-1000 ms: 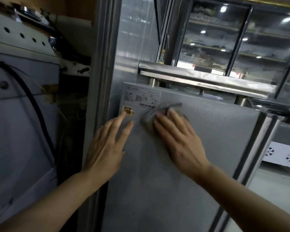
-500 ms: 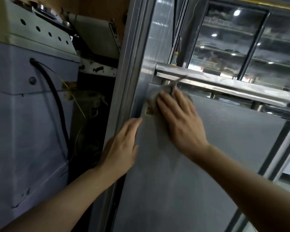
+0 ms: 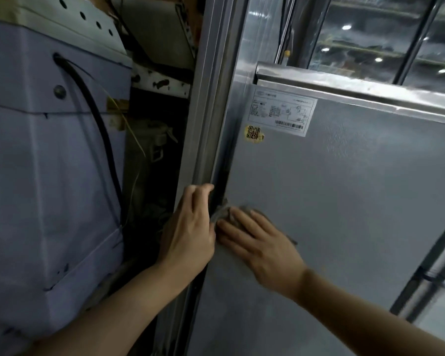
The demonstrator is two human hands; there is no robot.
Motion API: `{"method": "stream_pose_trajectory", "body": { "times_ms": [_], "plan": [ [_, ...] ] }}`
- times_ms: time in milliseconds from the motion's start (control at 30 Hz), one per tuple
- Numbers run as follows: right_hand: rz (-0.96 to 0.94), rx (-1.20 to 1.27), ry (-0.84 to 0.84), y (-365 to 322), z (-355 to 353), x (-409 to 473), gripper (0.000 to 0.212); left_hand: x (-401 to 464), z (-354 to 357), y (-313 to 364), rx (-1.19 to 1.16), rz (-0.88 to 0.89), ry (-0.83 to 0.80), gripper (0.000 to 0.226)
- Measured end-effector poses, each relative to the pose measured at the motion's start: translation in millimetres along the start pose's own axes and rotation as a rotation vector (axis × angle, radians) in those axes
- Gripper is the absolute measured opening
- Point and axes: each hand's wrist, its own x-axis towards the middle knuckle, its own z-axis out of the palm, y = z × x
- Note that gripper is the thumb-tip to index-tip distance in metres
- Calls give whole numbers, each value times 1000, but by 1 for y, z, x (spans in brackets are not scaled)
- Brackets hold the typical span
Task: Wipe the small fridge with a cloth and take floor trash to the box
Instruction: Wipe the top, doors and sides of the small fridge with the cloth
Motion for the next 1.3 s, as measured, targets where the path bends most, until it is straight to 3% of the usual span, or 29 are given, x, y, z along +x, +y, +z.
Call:
{"method": "stream_pose_trajectory", "body": {
  "times_ms": [133,333,467,700,767,900,1033,1233,1300],
  "plan": [
    [15,-19,-23,7,-10,-21,50,-3,-2,7,38,27,-51,69],
    [394,-153,186,79,-55,-13,47,8,12,23,227,181,-135,91],
    [475,-50,301,56,-35,-15,42,5,25,25,272,173,-151,91],
    [65,-9,17,16,-11,-104,42,-1,27,34,403,121,-163,102],
    [92,-28,85,41,-20,-112,40,-5,33,44,410,155,-184,105],
    [372,-72,305,103,-44,-116,37,-15,56,59,409,225,-237,108],
    [520,-20,382,87,-26,-126,40,-22,68,64,412,168,-198,111],
    [232,-21,50,26,2,-188,52,-23,67,69,466,140,-228,114],
    [210,-17,49,39,-10,-192,44,-25,67,76,455,123,-232,113]
  ]
}}
